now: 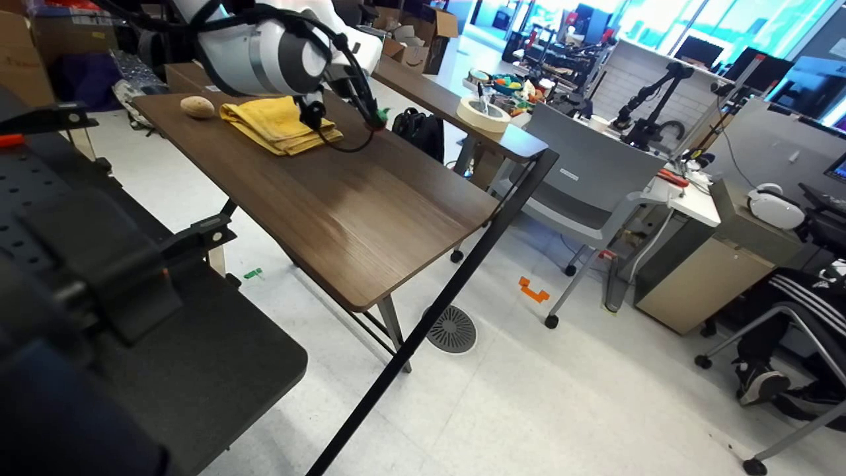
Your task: Use the towel to wipe the table
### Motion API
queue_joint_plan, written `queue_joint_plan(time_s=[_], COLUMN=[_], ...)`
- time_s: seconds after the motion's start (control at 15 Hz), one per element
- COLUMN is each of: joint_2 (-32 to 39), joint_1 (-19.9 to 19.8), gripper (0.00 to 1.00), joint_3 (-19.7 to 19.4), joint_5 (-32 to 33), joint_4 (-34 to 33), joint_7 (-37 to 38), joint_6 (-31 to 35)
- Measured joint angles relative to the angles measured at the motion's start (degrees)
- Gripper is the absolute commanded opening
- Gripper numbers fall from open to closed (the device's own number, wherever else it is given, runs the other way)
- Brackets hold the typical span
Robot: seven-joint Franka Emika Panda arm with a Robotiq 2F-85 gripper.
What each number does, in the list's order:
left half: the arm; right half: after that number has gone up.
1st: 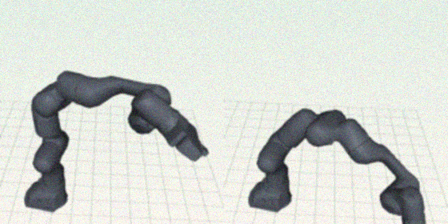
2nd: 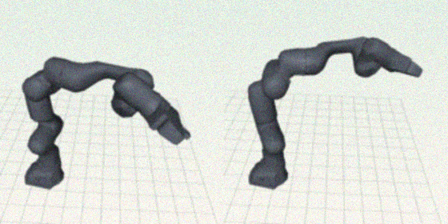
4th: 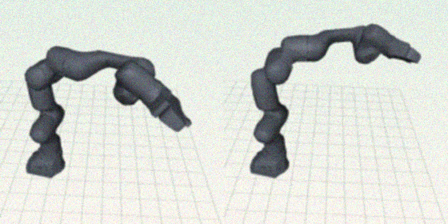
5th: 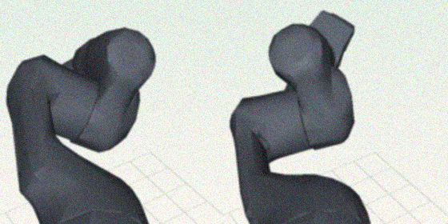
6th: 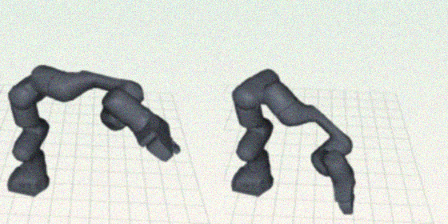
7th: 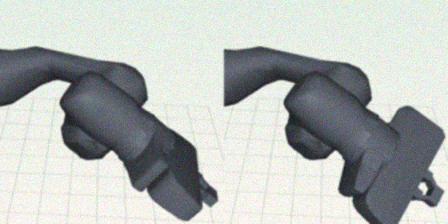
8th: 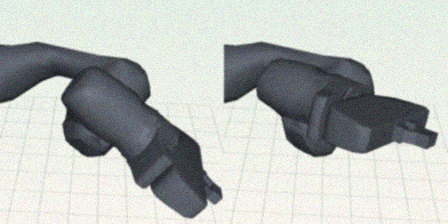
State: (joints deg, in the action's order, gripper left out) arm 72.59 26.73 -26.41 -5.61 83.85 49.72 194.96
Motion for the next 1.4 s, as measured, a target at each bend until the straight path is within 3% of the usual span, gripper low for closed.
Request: queue_joint_plan(time_s=[0.27, 0.4, 0.93, 1.4], joint_2=[-6.8, -8.1, -2.7, 6.0], joint_1=[-1.0, -0.2, 10.4, 12.5], gripper=[0.08, 0.08, 0.08, 0.08], joint_3=[11.5, 14.1, 4.8, -0.1], joint_5=[-1.4, -3.4, -6.3, -6.2], joint_4=[4.9, 4.8, -7.3, -20.0], joint_7=[-13.4, -17.3, -11.9, -4.7], joint_6=[3.8, 1.7, -20.5, -28.8])
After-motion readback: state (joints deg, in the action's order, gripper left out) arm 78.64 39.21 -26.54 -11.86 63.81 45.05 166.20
